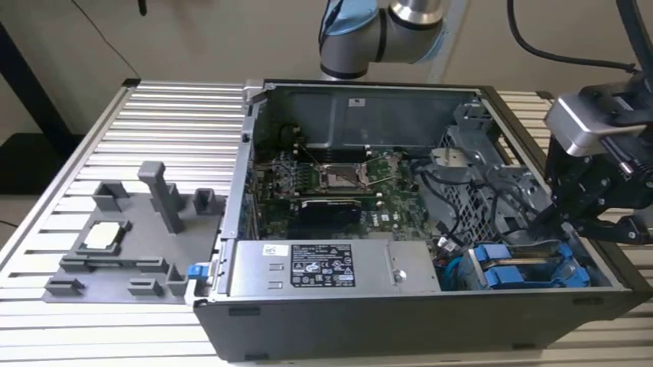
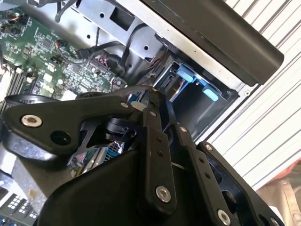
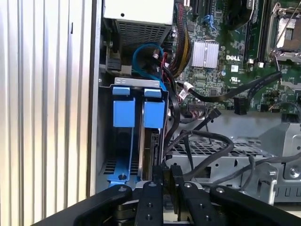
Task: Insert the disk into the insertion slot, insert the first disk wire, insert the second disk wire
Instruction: 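Insert the first disk wire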
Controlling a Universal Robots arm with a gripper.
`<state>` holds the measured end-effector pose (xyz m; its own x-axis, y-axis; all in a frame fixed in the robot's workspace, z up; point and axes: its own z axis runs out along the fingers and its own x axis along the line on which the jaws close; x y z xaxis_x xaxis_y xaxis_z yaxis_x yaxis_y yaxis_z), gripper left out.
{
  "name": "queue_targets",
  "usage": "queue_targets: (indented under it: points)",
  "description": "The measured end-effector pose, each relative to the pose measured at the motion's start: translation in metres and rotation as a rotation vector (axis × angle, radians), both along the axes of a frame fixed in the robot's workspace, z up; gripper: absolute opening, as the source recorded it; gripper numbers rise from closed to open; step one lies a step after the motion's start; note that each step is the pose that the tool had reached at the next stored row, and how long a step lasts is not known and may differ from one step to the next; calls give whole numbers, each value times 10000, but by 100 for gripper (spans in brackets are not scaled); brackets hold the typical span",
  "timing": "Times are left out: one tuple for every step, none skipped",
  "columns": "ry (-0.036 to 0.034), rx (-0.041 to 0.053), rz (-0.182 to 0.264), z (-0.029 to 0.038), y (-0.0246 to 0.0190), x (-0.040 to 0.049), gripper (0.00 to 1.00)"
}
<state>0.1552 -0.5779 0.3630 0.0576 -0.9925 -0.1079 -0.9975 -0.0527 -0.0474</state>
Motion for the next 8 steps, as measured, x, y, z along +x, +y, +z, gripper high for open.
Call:
queue_targets:
  points:
    - [0, -16, 0, -17, 0, 0, 19]
    - [0, -25, 0, -34, 0, 0, 19]
    - [0, -26, 0, -52, 0, 0, 19]
    - [0, -27, 0, -68, 0, 1, 19]
    - [0, -27, 0, -84, 0, 3, 19]
    - [1, -26, 0, -97, 0, 5, 19]
    - [1, -27, -2, -108, 0, 7, 19]
    - [0, -27, -8, -118, 0, 9, 19]
